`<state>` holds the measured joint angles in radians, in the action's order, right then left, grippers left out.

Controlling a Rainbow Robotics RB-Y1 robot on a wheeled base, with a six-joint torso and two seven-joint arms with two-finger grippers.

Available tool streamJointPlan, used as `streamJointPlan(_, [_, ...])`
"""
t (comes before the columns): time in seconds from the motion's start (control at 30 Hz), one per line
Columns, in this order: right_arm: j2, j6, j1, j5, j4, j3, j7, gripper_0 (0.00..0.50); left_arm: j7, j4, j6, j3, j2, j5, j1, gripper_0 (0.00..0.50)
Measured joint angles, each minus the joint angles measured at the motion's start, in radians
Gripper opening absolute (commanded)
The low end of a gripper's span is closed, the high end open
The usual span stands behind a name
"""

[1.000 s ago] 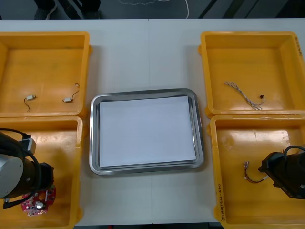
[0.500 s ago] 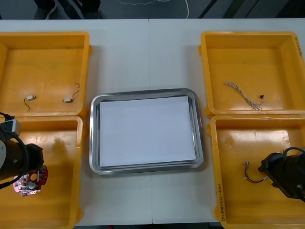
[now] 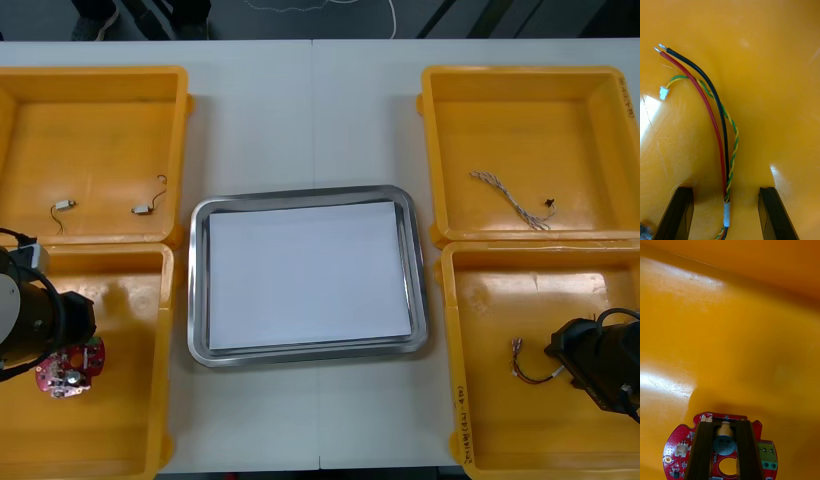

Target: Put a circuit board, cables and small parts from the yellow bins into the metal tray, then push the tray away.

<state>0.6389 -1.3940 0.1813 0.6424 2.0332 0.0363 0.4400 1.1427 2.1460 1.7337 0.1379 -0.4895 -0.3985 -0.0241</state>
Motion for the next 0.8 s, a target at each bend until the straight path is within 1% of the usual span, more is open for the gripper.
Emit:
streamJointPlan(0.17, [0.0, 0.002, 0.0, -0.006, 0.0, -0.004, 0.0, 0.5, 0.057, -0.011, -0.014, 0.0, 0.0, 0.0, 0.0, 0.0])
streamJointPlan(0.33, [0.0, 0.002, 0.0, -0.006, 0.0, -0.004, 0.0, 0.5, 0.059, -0.034, -0.033, 0.0, 0.0, 0.0, 0.0, 0.0])
streamJointPlan(0.37, [0.0, 0.002, 0.0, -0.006, 0.0, -0.005, 0.0, 0.5, 0.059, -0.041, -0.038, 0.0, 0.0, 0.0, 0.0, 0.008])
streamJointPlan(0.43, [0.0, 0.002, 0.0, -0.007, 0.0, -0.005, 0.0, 0.5, 0.059, -0.055, -0.05, 0.0, 0.0, 0.0, 0.0, 0.04])
streamJointPlan(0.47, [0.0, 0.003, 0.0, -0.008, 0.0, -0.007, 0.0, 0.451, 0.059, -0.059, -0.057, 0.0, 0.0, -0.002, 0.0, 0.161])
streamJointPlan(0.5, [0.0, 0.003, 0.0, -0.01, 0.0, -0.008, 0.0, 0.433, 0.059, -0.06, -0.061, 0.0, 0.0, -0.003, 0.0, 0.225])
streamJointPlan(0.53, [0.0, 0.005, 0.0, -0.01, 0.0, -0.01, 0.0, 0.4, 0.059, -0.061, -0.062, 0.0, 0.0, -0.005, 0.0, 0.338])
streamJointPlan(0.57, [0.0, 0.007, 0.0, -0.01, 0.0, -0.011, 0.0, 0.379, 0.059, -0.061, -0.063, 0.0, 0.0, -0.007, 0.0, 0.386])
streamJointPlan(0.6, [0.0, 0.008, 0.0, -0.01, 0.0, -0.011, 0.0, 0.333, 0.059, -0.061, -0.063, 0.0, 0.0, -0.008, 0.0, 0.449])
streamJointPlan(0.63, [0.0, 0.008, 0.0, -0.01, 0.0, -0.012, 0.0, 0.279, 0.059, -0.061, -0.063, 0.0, 0.0, -0.009, 0.0, 0.488])
streamJointPlan(0.67, [0.0, 0.008, 0.0, -0.01, 0.0, -0.012, 0.0, 0.24, 0.059, -0.061, -0.063, 0.0, 0.0, -0.009, 0.0, 0.498])
streamJointPlan(0.73, [0.0, 0.008, 0.0, -0.01, 0.0, -0.013, 0.0, 0.086, 0.059, -0.06, -0.063, 0.0, -0.001, -0.01, 0.0, 0.5])
streamJointPlan(0.77, [0.0, 0.008, 0.0, -0.01, 0.0, -0.013, 0.0, 0.055, 0.059, -0.059, -0.063, 0.0, -0.001, -0.011, 0.0, 0.5])
streamJointPlan(0.8, [0.0, 0.008, 0.0, -0.01, 0.0, -0.014, 0.0, 0.009, 0.059, -0.057, -0.062, 0.001, -0.001, -0.013, 0.0, 0.5])
